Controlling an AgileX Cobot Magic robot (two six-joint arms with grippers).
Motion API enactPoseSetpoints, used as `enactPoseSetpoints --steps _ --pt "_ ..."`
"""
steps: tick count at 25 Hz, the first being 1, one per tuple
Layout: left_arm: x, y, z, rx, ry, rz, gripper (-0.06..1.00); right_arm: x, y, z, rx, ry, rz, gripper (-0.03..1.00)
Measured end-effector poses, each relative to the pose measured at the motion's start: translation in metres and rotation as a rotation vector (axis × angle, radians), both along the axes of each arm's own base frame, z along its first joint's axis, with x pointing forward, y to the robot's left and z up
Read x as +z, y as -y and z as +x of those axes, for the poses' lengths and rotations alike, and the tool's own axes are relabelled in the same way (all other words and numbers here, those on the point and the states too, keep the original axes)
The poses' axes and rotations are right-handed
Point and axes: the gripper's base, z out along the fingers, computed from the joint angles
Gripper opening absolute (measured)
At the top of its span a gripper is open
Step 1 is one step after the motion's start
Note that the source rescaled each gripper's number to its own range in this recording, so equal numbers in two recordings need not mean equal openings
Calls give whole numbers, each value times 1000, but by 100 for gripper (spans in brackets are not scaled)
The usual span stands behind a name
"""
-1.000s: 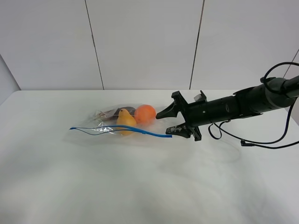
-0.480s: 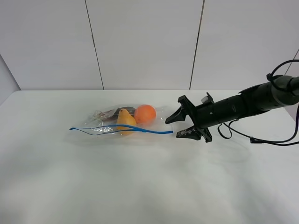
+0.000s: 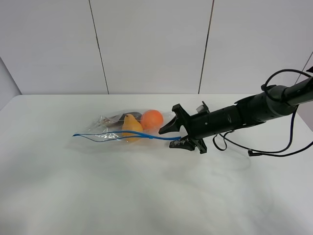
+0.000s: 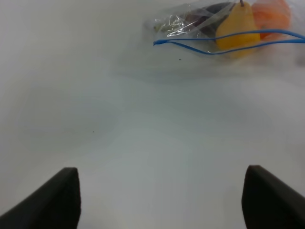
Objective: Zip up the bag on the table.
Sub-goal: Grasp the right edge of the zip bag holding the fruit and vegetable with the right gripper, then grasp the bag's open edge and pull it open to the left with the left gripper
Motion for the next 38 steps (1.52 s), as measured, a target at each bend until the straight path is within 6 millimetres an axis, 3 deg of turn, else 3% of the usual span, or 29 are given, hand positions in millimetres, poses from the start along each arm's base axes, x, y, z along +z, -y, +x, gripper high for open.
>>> enactPoseSetpoints --steps 1,5,8,9,20,27,33,38 --pt "0 0 0 0 0 0 100 1 -2 0 -1 3 7 65" --pt "0 0 0 0 0 0 100 1 -2 0 -9 3 13 24" --pt "0 0 0 0 0 0 100 1 -2 1 -16 3 18 3" --pt "0 0 0 0 0 0 100 2 -3 1 -20 4 22 0" --pt "1 -2 0 -12 12 68 100 4 -4 4 -32 35 48 0" --pt "35 -2 -1 -29 174 127 100 4 -4 4 -21 49 45 0" --pt "63 -1 39 -24 137 112 100 4 -4 4 -17 53 45 0" --pt "70 4 93 -36 57 63 100 6 -5 2 -1 48 66 0"
